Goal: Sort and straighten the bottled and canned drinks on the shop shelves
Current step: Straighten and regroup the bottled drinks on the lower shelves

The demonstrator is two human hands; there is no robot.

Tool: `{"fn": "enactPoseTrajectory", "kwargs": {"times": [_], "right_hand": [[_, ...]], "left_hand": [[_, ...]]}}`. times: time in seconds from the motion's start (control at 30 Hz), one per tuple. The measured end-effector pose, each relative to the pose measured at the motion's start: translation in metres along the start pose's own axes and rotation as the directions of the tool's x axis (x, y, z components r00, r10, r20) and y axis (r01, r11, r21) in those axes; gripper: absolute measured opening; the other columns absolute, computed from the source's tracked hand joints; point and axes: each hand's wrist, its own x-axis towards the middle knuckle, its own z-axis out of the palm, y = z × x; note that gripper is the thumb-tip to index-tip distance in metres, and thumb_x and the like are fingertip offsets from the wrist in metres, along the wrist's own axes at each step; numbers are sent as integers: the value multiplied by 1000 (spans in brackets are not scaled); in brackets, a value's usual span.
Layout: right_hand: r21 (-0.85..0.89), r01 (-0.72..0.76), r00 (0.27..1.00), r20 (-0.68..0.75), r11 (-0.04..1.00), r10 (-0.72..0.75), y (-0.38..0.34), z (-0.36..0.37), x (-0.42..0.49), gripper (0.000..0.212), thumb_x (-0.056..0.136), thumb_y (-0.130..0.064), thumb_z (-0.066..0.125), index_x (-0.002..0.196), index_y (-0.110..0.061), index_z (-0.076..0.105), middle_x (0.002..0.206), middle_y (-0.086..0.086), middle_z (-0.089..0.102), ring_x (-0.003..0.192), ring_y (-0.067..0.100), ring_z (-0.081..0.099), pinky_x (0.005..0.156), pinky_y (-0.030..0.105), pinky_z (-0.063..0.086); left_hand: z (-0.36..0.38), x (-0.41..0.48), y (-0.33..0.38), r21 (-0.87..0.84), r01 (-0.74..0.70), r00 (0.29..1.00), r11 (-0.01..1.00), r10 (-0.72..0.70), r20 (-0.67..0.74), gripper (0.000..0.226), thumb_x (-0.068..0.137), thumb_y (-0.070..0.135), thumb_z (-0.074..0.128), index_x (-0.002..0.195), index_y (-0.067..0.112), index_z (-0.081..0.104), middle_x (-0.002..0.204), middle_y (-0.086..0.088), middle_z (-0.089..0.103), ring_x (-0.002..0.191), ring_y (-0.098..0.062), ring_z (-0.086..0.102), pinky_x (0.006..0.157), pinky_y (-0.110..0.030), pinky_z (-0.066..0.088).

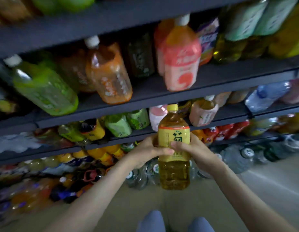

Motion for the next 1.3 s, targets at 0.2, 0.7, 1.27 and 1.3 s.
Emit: {"fn": "enactPoseTrajectory", "kwargs": {"times": [0.2,0.7,1.27,1.3], "right_hand": [[20,-11,994,-107,1000,13,-96,-45,-86,56,69,-30,77,118,-10,59,109,11,71,100,28,68,84,36,55],[-3,27,931,-364,1000,-26,-181,-230,-226,37,80,-29,73,113,-22,57,101,-1,73,92,16,70,77,28,57],[-166,123,479,-853,978,-205,-217,-442,-221,72,66,-34,85,117,-14,38,100,-5,54,87,8,54,60,13,41],[-170,138,487,-846,976,-217,-219,-457,-219,70,67,-33,85,115,-15,37,97,-7,54,87,7,54,61,13,41]], "left_hand": [[70,-16,101,-19,31,997,999,-29,72,35,73,18,74,106,21,63,98,2,73,91,-14,69,74,-25,53],[273,50,228,155,-159,981,975,138,136,43,70,24,82,108,25,61,104,2,71,94,-12,69,85,-33,56],[465,212,324,565,-417,906,712,371,202,79,63,41,84,130,26,42,119,4,58,109,-16,57,89,-32,49],[473,219,327,550,-425,902,719,385,195,78,65,42,82,130,27,42,121,3,56,111,-16,56,91,-34,48]]}}
